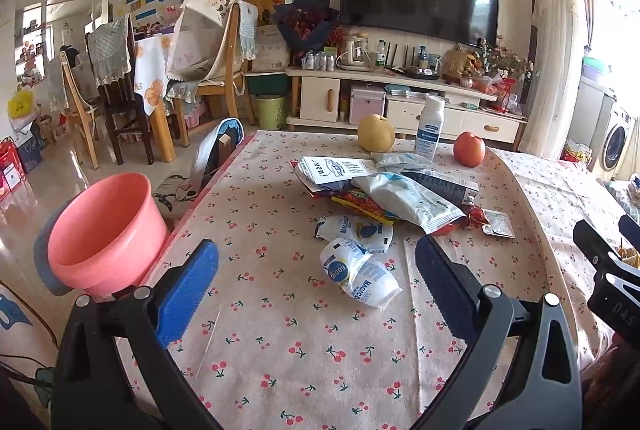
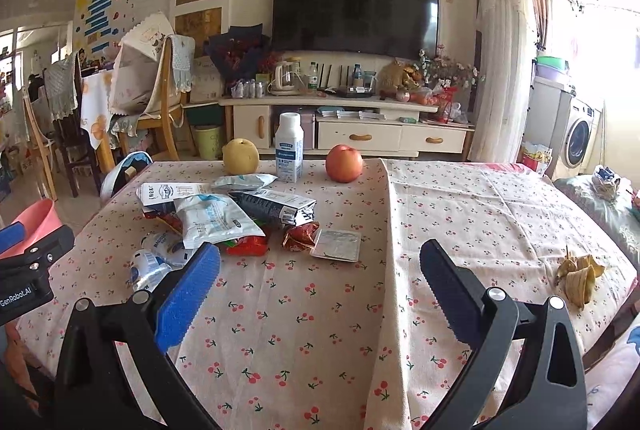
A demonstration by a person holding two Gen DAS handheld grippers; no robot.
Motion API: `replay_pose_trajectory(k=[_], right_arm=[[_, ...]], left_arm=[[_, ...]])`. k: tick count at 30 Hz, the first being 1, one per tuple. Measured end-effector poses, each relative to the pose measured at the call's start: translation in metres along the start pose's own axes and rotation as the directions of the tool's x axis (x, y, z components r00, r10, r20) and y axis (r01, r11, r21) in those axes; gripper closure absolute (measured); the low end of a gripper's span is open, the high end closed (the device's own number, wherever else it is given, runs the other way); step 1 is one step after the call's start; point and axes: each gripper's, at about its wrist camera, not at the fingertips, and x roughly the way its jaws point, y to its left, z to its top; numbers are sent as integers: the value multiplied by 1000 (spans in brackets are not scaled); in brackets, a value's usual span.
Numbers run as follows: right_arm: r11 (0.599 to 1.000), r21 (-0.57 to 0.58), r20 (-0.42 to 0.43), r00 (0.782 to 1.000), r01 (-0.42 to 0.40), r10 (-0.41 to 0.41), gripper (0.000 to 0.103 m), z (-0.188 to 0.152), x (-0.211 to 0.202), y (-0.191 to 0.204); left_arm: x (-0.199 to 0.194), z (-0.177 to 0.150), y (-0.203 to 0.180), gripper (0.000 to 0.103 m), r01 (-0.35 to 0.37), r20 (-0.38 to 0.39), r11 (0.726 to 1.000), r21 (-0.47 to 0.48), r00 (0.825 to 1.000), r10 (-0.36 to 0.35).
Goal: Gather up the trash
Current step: 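Move both tools toward the table and approach the white plastic bag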
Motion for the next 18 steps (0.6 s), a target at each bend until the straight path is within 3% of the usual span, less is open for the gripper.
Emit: replay_pose_trajectory(k=[18], right_arm=[[1000, 7, 31, 999, -8, 8, 4, -2, -10, -3]], left_arm=[[-8, -7, -2, 4, -11, 14, 1000, -3, 1000, 11]])
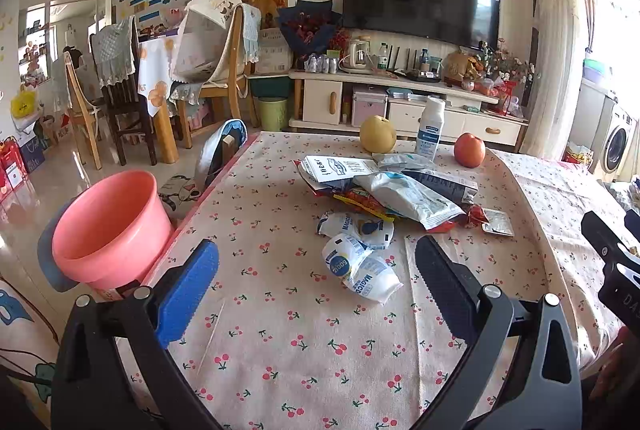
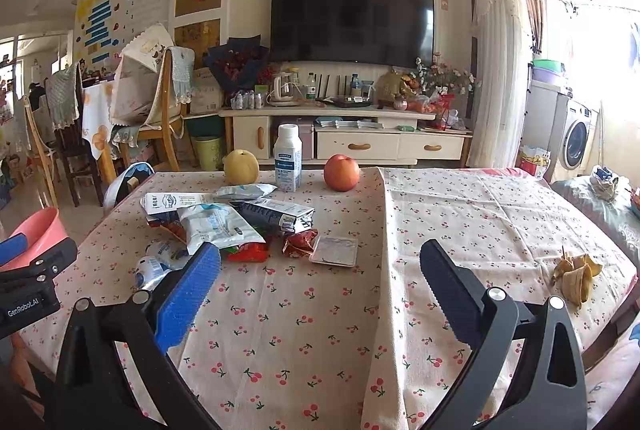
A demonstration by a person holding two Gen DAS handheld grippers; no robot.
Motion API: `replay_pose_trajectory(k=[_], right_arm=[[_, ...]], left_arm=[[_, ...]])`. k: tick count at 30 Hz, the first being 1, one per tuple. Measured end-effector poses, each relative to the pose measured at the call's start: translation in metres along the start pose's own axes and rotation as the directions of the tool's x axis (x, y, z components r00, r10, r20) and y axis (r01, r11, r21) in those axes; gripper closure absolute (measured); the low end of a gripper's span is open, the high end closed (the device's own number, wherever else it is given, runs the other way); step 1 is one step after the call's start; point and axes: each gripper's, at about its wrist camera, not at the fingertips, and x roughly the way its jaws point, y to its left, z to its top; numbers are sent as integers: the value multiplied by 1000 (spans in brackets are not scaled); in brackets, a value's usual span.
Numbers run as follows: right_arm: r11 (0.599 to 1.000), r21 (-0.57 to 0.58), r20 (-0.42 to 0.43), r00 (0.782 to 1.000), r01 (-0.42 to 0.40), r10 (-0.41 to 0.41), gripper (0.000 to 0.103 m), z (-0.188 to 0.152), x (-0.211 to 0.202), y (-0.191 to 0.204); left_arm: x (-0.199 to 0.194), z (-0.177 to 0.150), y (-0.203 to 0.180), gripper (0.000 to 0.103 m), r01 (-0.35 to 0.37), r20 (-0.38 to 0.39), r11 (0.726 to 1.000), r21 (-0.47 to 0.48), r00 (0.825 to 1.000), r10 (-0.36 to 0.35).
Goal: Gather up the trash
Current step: 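Move both tools toward the table and approach the white plastic bag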
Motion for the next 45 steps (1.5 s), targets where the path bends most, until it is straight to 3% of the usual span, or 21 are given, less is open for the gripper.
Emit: replay_pose_trajectory(k=[33, 45], right_arm=[[999, -46, -3, 1000, 12, -12, 4, -3, 7, 4], [998, -69, -18, 1000, 8, -9, 4, -6, 14, 5]], left_arm=[[6, 0, 0, 4, 17, 21, 1000, -24, 1000, -16], [14, -6, 0, 4, 58, 7, 998, -32, 998, -58]])
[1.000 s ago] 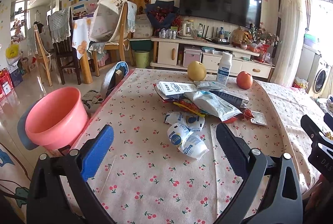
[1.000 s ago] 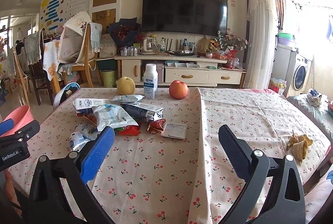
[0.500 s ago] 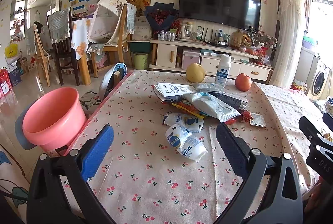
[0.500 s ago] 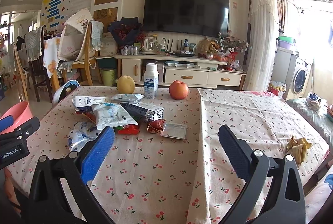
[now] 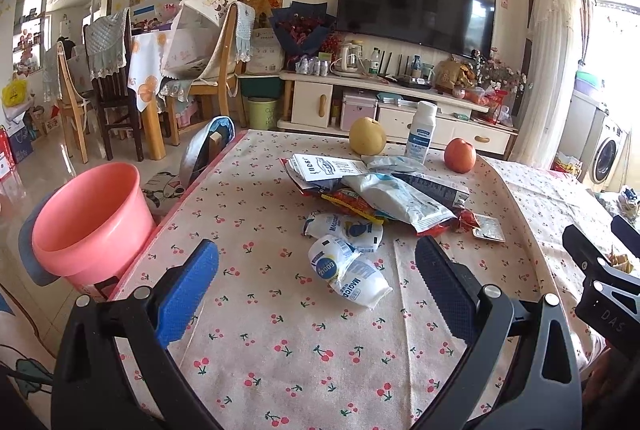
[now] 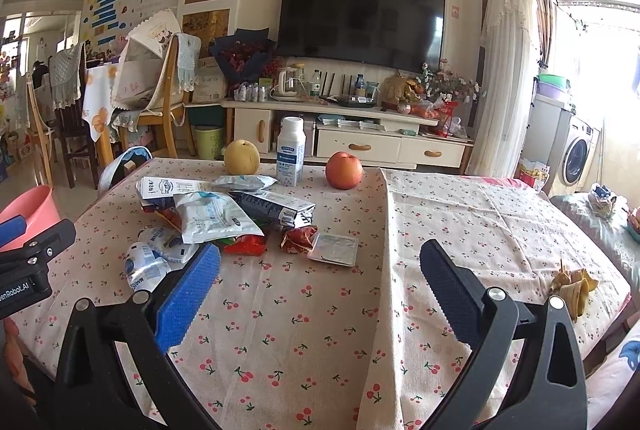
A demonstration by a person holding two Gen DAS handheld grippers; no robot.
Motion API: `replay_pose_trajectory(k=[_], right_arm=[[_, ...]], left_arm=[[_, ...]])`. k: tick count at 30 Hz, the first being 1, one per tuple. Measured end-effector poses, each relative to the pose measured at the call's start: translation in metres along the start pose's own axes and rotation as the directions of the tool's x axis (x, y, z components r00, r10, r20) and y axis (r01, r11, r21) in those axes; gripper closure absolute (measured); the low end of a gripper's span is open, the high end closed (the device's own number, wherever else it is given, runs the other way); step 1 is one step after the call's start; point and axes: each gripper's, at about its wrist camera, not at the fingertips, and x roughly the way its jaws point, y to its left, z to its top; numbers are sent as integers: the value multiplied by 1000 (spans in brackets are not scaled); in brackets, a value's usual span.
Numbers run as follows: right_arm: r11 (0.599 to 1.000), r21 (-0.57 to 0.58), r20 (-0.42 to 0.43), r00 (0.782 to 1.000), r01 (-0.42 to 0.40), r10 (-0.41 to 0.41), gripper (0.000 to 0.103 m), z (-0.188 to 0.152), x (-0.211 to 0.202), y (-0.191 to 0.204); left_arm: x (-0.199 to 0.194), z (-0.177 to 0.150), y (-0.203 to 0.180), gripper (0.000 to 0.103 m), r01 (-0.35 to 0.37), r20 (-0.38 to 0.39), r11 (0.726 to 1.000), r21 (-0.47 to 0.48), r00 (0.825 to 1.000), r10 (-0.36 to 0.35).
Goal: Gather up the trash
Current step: 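Move both tools toward the table and approach the white plastic bag, then close the left gripper on the white plastic bag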
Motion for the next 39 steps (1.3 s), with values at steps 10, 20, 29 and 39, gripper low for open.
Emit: replay_pose_trajectory(k=[10, 20, 29, 39], right_arm=[[993, 84, -117, 988, -87, 97, 4, -4, 31, -15], [948, 227, -204, 941, -224, 272, 4, 0, 73, -31], [952, 207, -303, 911, -223, 280, 4, 0, 118, -37], [970, 150, -374, 897, -192, 235, 4, 3, 172, -32]], left_arm=[[26, -4, 5, 4, 39, -80, 999, -11, 996, -40], [69, -14, -5, 4, 59, -201, 997, 47, 978, -49], [102, -19, -15, 4, 56, -273, 998, -1, 961, -55], [128, -19, -32, 5, 23, -302, 1000, 19, 953, -16]])
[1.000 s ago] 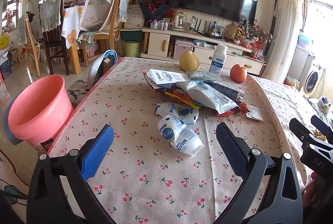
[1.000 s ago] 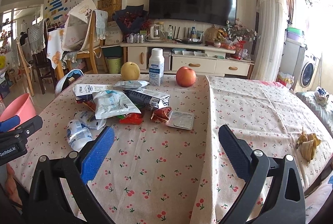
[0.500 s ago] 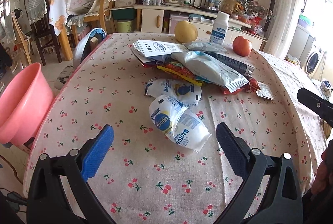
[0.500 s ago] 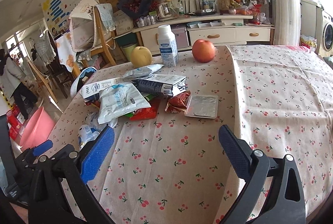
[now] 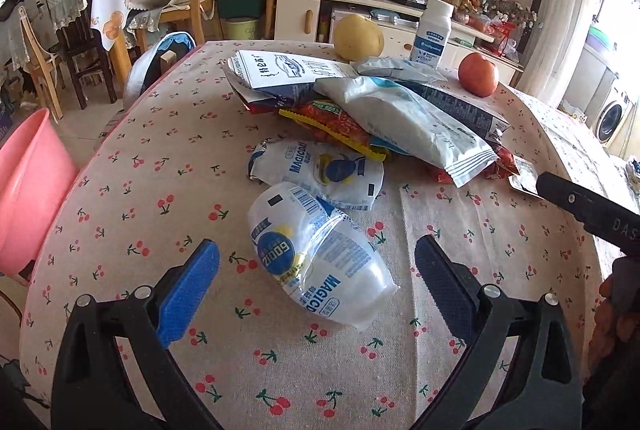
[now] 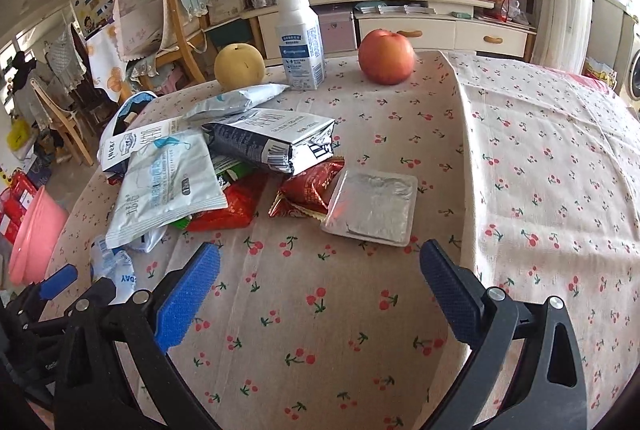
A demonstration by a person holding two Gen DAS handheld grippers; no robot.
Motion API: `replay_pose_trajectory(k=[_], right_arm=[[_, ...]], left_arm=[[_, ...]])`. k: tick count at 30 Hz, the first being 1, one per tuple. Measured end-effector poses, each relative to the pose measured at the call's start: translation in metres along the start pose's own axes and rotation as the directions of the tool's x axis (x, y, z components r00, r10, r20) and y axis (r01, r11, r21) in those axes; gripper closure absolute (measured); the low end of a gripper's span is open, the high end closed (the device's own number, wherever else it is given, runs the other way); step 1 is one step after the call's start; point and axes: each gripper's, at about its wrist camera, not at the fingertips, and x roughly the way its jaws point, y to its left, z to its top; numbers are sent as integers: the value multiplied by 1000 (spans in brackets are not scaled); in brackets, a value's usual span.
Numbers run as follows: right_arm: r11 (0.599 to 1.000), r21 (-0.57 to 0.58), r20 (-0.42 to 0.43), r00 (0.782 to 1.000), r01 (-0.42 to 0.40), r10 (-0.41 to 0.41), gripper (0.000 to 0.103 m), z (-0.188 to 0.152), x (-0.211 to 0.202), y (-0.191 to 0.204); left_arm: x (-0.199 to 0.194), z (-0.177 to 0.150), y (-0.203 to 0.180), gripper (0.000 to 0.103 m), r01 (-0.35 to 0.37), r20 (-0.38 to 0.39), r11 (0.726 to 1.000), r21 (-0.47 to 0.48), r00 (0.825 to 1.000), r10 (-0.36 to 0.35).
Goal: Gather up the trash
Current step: 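Close the left gripper on the white plastic bag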
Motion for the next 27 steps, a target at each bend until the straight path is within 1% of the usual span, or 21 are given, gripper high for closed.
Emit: replay_pose_trajectory(k=[2, 4, 6, 10, 12, 14, 15, 16, 18, 20, 23, 25, 27], right_arm=[[1000, -16, 0, 1000, 27, -27, 4, 5, 8, 4], [999, -27, 0, 999, 42, -42, 4, 7, 13, 7], [998, -35, 2, 999, 51, -51, 4, 8, 16, 10], [993, -69, 20, 995, 96, -95, 4, 10, 18, 14], [991, -76, 18, 994, 109, -108, 4, 10, 20, 14], [988, -85, 11, 992, 125, -125, 4, 11, 23, 13], [987, -91, 10, 991, 132, -132, 4, 10, 24, 13], [986, -98, 10, 991, 137, -137, 4, 11, 24, 13], [983, -111, 14, 989, 145, -144, 4, 11, 25, 13], [980, -123, 16, 988, 154, -154, 4, 11, 26, 14], [979, -128, 9, 987, 159, -159, 4, 11, 29, 14], [977, -137, 8, 986, 166, -166, 4, 11, 31, 14], [973, -149, 1, 984, 175, -177, 4, 11, 33, 15]], left_arm=[[3, 1, -2, 8, -20, -9, 1000, 11, 1000, 20], [8, 1, -3, 17, -32, -27, 999, 16, 999, 32], [13, 2, -3, 22, -36, -49, 999, 17, 998, 37], [19, 2, -5, 30, -41, -64, 999, 28, 997, 43], [19, 2, -7, 31, -48, -60, 998, 33, 997, 50], [18, 3, -7, 35, -50, -56, 998, 32, 997, 52], [18, 3, -6, 47, -47, -59, 998, 31, 997, 49], [20, 3, -6, 52, -44, -71, 999, 30, 996, 46], [22, 3, -5, 53, -41, -83, 999, 25, 996, 43], [22, 2, -5, 57, -39, -83, 999, 25, 996, 41], [22, 3, -5, 58, -29, -79, 999, 23, 996, 31], [21, 2, -6, 66, -22, -77, 999, 24, 997, 24], [21, 2, -6, 67, -16, -76, 1000, 26, 997, 18]])
